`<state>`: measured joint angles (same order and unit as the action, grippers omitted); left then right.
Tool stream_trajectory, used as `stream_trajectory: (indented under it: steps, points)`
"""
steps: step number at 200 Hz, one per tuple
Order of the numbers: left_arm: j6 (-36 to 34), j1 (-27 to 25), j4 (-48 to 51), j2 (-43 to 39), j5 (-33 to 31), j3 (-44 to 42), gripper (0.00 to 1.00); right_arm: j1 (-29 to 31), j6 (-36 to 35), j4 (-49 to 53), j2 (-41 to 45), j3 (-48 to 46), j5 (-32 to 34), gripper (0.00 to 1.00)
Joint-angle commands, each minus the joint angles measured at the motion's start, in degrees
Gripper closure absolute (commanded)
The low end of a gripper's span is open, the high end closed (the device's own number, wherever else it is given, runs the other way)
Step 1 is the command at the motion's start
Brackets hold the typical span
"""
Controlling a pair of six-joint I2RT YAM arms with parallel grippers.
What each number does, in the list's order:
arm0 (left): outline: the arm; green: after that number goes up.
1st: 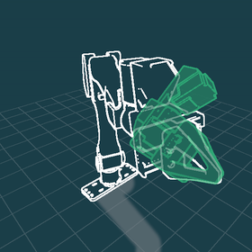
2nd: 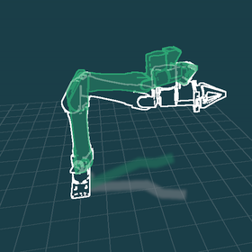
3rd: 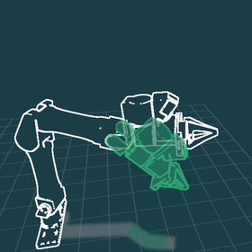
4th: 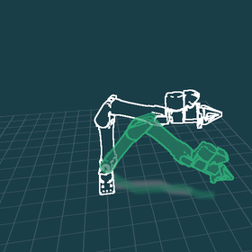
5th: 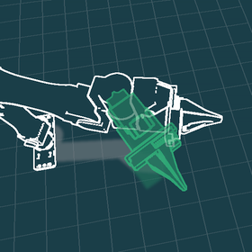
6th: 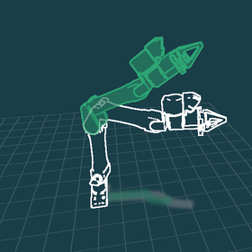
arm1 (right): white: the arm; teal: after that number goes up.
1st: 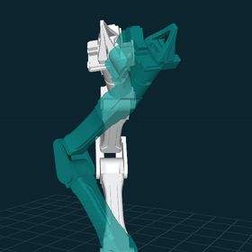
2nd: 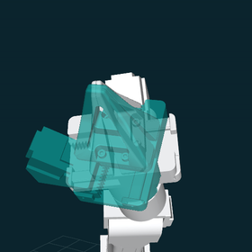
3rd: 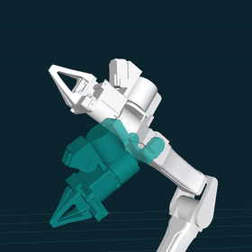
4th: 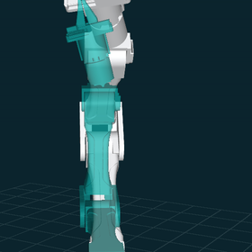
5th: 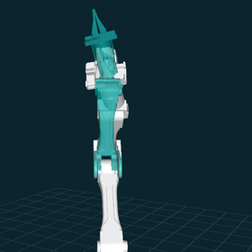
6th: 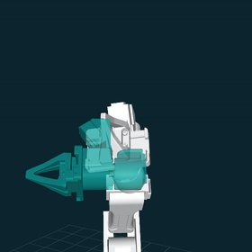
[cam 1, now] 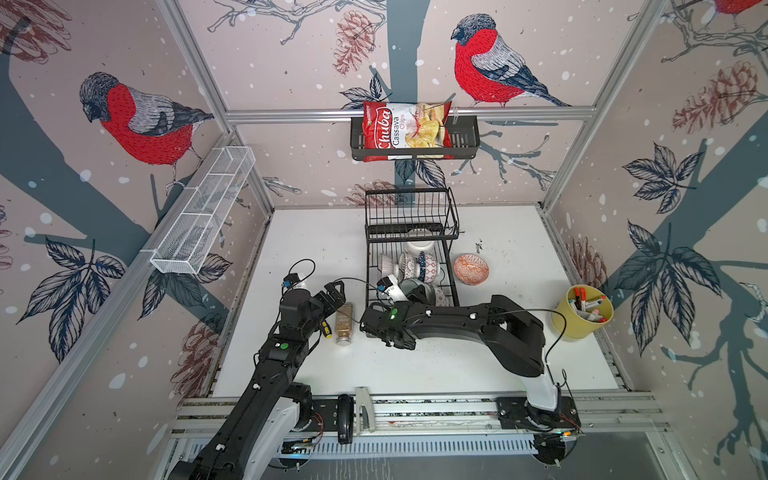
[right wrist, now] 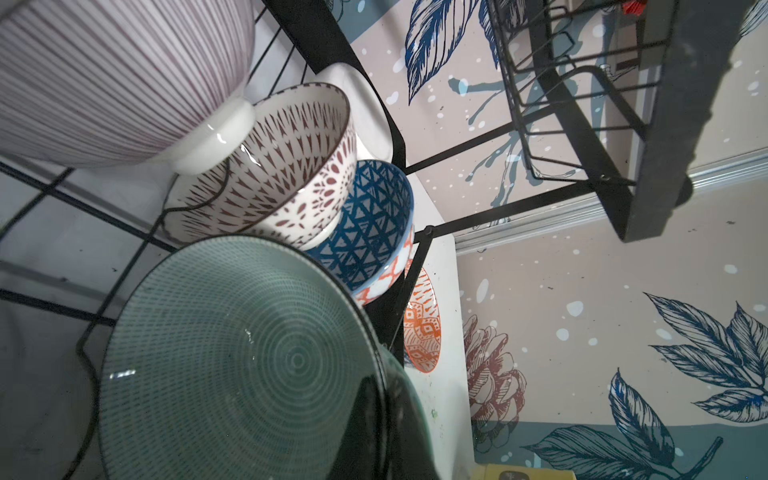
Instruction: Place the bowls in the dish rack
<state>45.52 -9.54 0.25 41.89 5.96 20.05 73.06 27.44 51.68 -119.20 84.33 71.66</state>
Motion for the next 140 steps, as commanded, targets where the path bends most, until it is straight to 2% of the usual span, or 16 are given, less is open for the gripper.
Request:
stream_trajectory:
  steps: [1, 96, 140]
  points:
    - [-0.6, 0.3, -1.0, -0.1, 0.3, 0.0, 0.03, 0.4, 1.0, 3.2, -1.7, 0.2, -5.9, 1.00]
    - [-0.5, 0.5, -1.2, -0.3, 0.3, -0.8, 0.03, 3.0, 4.8, 8.9, -7.2, 4.7, -9.3, 1.00]
    - [-0.4, 0.5, -1.2, -0.6, 0.5, -0.7, 0.03, 3.7, 5.9, 9.3, -7.9, 6.0, -13.7, 1.00]
